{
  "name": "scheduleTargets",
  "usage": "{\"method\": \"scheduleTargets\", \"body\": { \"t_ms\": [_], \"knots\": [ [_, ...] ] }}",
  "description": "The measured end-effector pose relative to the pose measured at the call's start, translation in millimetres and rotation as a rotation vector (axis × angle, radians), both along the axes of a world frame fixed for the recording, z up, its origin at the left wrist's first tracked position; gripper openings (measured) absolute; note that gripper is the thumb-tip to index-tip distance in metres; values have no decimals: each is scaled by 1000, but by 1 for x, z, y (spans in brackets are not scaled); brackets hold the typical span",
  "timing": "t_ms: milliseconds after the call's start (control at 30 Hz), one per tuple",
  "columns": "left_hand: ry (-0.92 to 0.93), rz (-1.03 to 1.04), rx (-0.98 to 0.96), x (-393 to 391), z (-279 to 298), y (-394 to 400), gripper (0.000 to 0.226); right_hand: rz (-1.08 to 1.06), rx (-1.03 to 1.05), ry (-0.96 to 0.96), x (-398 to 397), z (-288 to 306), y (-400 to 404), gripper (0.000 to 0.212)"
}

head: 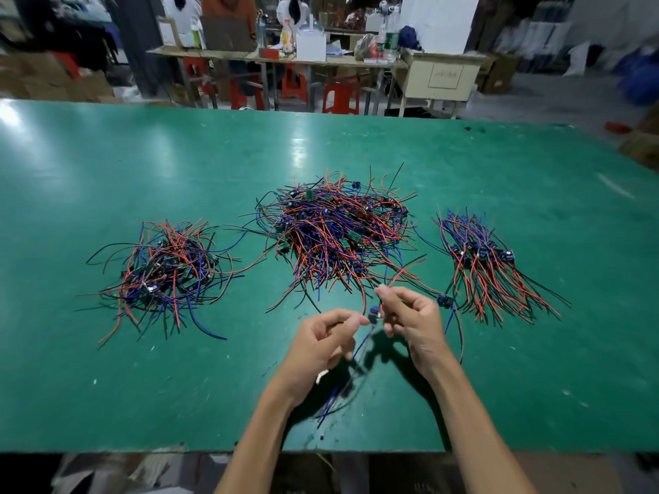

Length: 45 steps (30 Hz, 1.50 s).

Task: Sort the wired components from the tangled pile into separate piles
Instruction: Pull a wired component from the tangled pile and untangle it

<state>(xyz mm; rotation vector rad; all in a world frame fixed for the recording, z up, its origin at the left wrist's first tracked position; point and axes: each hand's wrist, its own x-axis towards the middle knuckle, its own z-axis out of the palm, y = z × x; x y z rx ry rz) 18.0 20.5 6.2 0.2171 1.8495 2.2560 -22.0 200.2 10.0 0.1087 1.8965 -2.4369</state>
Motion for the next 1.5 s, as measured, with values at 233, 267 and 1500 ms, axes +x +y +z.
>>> {"method": "scheduleTargets", "body": {
  "t_ms": [233, 267, 1500],
  "knots": [
    [-135, 153, 85, -12, 2, 10, 36, 150, 257, 190, -9, 0, -6, 29],
    [-133, 134, 101, -12, 1, 9, 35, 165, 253, 196, -9, -1, -8, 25],
    [-4, 142, -24, -9, -11, 9, 24, -271, 142, -78, -22, 3, -57, 35]
  ]
}}
